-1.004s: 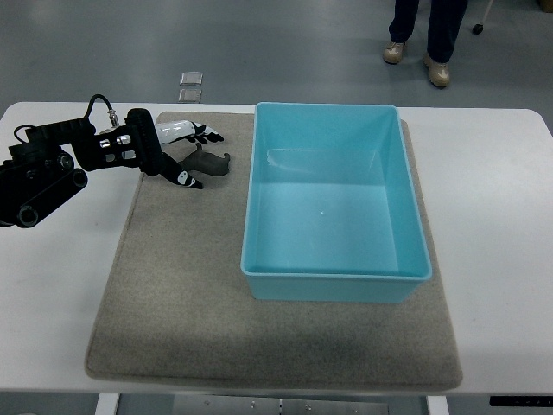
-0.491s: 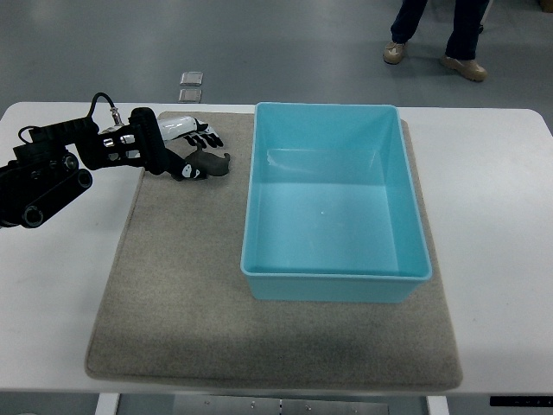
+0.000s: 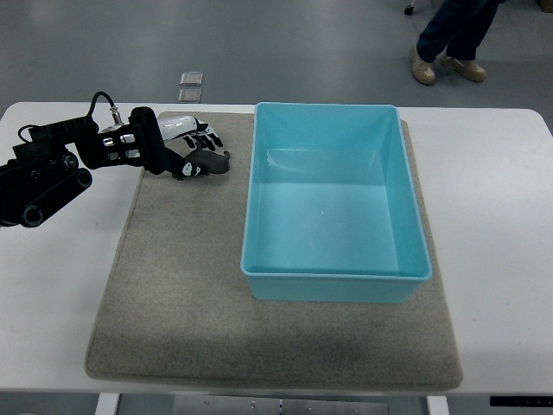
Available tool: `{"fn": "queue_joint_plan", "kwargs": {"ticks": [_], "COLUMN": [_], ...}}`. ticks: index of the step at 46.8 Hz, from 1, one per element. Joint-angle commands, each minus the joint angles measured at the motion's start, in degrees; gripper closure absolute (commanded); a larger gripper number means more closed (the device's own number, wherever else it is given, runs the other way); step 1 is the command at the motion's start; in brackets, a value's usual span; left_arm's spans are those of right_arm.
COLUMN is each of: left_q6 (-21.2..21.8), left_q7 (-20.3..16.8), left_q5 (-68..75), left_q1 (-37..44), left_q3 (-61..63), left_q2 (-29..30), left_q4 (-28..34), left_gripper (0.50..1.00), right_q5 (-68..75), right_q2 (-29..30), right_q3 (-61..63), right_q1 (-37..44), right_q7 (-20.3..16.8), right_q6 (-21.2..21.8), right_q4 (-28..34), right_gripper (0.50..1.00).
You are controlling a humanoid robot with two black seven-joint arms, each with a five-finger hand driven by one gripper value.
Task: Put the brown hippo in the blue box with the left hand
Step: 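Close the left hand fingers around the brown hippo, then lift the hippo with the left hand off the mat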
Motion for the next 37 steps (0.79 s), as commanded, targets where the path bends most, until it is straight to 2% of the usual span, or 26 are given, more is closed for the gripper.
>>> {"fn": "queue_joint_plan", "kwargs": {"ticks": [1, 7, 23, 37], "left_q6": [0.0, -0.17, -0.35, -1.05], "left_q7": [0.09, 0.26, 0.44, 0.44], "left_q5": [0.26, 0.53, -0.09, -1.49], "left_q1": [0.0, 0.0, -0.97, -8.17], "left_q3": [0.0, 0.0, -0.18, -1.14], "left_q2": [0.0, -0.08, 0.0, 2.37], "left_q4": [0.05, -0.04, -0.04, -0.04], "left_gripper": [0.879, 1.0, 1.0, 1.0], "right_q5": [0.0, 0.0, 0.0, 0.0], "right_q2": [0.0, 0.0, 0.0, 0.0], "right_q3": [0.0, 0.0, 0.0, 0.0], "right_q1": [0.0, 0.0, 0.0, 0.0], "right_q7": [-0.08, -0.08, -0.08, -0.08], "right_q6": [0.0, 0.0, 0.0, 0.0], "right_q4": [0.0, 0.0, 0.0, 0.0], "right_gripper": [0.564, 0.564, 0.564, 0.564]}}
